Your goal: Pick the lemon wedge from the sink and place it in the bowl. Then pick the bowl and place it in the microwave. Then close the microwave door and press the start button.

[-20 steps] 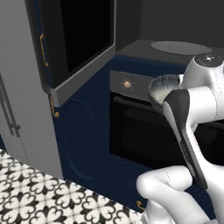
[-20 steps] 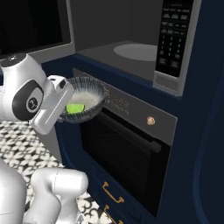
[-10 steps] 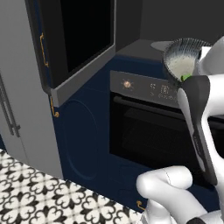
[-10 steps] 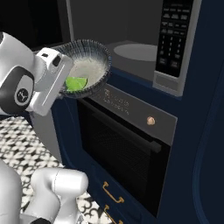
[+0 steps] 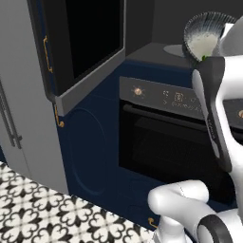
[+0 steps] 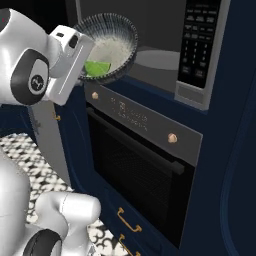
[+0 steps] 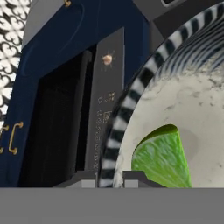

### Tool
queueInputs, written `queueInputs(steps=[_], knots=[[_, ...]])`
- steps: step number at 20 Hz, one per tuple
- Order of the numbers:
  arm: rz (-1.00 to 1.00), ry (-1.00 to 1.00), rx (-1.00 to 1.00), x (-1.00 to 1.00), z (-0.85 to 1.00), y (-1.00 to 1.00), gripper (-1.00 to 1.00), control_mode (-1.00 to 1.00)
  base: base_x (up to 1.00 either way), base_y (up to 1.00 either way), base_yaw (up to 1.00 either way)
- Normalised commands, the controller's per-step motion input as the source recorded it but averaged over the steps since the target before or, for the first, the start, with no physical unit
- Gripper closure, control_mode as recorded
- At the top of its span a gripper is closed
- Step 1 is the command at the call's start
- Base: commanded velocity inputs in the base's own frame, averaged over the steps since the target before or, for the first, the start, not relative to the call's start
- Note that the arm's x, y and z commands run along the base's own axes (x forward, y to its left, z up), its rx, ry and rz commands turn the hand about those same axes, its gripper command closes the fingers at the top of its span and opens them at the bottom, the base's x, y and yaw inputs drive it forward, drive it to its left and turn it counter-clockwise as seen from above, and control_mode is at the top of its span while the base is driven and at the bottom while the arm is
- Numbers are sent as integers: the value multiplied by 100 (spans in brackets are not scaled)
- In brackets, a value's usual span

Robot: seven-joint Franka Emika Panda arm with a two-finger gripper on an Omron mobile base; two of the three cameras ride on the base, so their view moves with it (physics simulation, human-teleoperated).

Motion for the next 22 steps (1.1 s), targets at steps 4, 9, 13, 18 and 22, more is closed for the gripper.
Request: queueInputs(steps=[4, 9, 13, 18, 22], knots=[[0, 6, 0, 82, 14, -29, 100, -100, 0, 0, 0], [0, 15, 0, 87, 0, -38, 100, -100, 0, 0, 0], [0, 5, 1, 56, 1, -46, 100, -100, 0, 0, 0], [0, 0, 1, 52, -2, -32, 100, -100, 0, 0, 0], [0, 0, 0, 54, 0, -32, 100, -100, 0, 0, 0]])
